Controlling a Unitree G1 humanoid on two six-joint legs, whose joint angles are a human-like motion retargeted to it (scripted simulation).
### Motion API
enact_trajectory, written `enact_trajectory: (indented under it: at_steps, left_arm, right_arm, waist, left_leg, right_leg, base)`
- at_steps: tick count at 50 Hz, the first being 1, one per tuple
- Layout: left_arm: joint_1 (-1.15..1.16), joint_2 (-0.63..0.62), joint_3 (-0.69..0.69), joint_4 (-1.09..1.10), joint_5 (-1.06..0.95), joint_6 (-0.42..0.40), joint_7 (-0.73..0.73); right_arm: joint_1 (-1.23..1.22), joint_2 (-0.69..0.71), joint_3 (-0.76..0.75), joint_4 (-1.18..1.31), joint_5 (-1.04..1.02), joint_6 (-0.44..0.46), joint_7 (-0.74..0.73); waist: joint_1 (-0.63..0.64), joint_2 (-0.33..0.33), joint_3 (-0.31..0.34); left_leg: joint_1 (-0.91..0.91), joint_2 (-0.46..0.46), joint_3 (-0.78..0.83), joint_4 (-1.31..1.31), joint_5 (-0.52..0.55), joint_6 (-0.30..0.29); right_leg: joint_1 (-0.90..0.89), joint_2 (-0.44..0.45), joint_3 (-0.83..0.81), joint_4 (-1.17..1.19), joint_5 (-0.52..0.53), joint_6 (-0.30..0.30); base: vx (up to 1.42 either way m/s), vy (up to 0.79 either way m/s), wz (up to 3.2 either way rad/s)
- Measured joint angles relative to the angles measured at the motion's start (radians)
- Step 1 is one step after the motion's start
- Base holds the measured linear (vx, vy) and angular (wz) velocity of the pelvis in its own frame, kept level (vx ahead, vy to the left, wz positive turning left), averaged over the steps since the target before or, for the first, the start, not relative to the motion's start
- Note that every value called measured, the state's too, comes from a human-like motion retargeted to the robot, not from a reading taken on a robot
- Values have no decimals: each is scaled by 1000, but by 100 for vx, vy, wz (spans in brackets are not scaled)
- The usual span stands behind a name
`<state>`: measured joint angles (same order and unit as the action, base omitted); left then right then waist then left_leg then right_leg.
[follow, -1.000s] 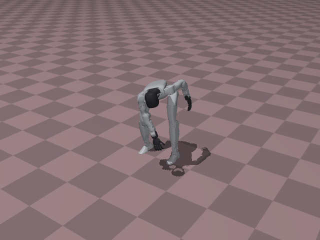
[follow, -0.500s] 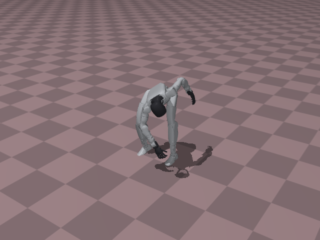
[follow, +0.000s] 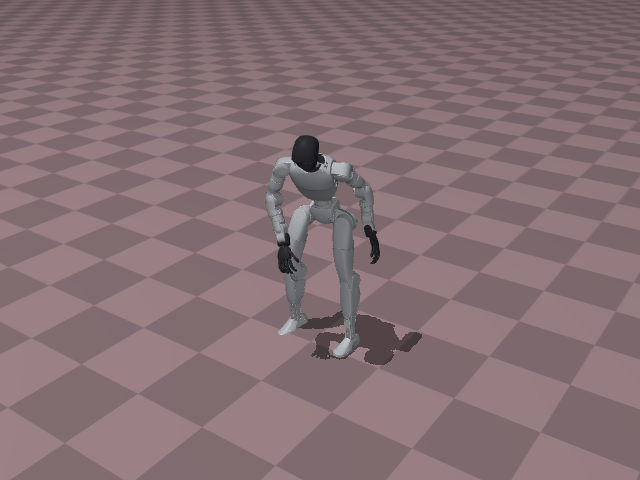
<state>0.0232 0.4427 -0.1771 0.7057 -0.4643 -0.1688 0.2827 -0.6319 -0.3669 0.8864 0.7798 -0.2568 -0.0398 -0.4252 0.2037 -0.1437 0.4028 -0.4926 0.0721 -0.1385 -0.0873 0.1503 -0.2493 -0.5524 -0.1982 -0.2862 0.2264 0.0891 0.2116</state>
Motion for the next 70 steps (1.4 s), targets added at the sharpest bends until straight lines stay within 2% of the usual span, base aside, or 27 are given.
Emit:
enact_trajectory:
  at_steps: [7,12,18,25,28,30,32,37,53,59,70]
  left_arm:
    - [-19,-54,30,13,20,22,28]
    - [-38,-91,38,20,34,36,25]
    - [-72,-118,22,31,67,54,10]
    - [-75,-130,-14,135,112,88,-33]
    - [-69,-145,-24,230,134,106,-60]
    - [-34,-155,-25,294,177,86,-111]
    - [-45,-171,-16,361,164,104,-100]
    - [-14,-200,33,450,162,127,-96]
    - [52,-242,87,462,209,111,-102]
    - [70,-217,88,331,222,102,-108]
    - [148,-96,76,-179,148,70,-68]
  right_arm:
    - [341,-70,-119,-137,202,-24,104]
    - [491,-110,-192,-178,226,-11,172]
    - [595,-122,-325,-188,222,19,225]
    - [664,-53,-468,-83,302,62,204]
    - [674,-14,-507,18,311,75,197]
    - [702,16,-539,93,270,25,288]
    - [683,36,-557,173,260,33,243]
    - [689,70,-610,292,234,53,218]
    - [758,61,-595,284,152,32,239]
    - [749,54,-611,249,177,33,237]
    - [767,10,-623,128,234,32,208]
  waist:
    - [-22,-21,-145]
    - [-57,-8,-214]
    - [-102,33,-213]
    - [-159,79,-210]
    - [-178,92,-236]
    - [-206,92,-289]
    - [-198,103,-281]
    - [-200,113,-303]
    - [-182,138,-367]
    - [-162,141,-371]
    - [-133,138,-351]
  left_leg:
    - [290,-20,83,0,-96,30]
    - [462,-29,133,0,-153,43]
    - [631,-32,198,0,-203,42]
    - [747,-23,268,0,-233,40]
    - [761,-18,291,0,-237,42]
    - [694,-5,307,108,-320,77]
    - [756,-7,308,5,-248,50]
    - [750,1,339,0,-242,53]
    - [736,8,348,0,-248,51]
    - [725,5,345,0,-249,48]
    - [663,2,360,0,-235,53]
  right_leg:
    - [267,-10,72,-45,-49,18]
    - [414,-14,118,-53,-90,21]
    - [563,-7,175,-88,-118,26]
    - [669,13,235,-144,-122,28]
    - [676,22,255,-157,-121,27]
    - [628,24,249,-100,-157,18]
    - [660,38,279,-154,-127,8]
    - [634,52,310,-155,-123,0]
    - [611,60,315,-146,-134,-6]
    - [598,56,310,-135,-140,-8]
    - [517,58,332,-118,-128,-12]
  base:
    - [25,10,-59]
    - [22,8,-57]
    - [15,3,-61]
    - [8,-1,-54]
    - [3,-3,-37]
    - [1,-2,-9]
    - [1,-6,-46]
    - [0,-4,-34]
    - [0,-1,-4]
    - [0,0,0]
    - [-1,0,-1]
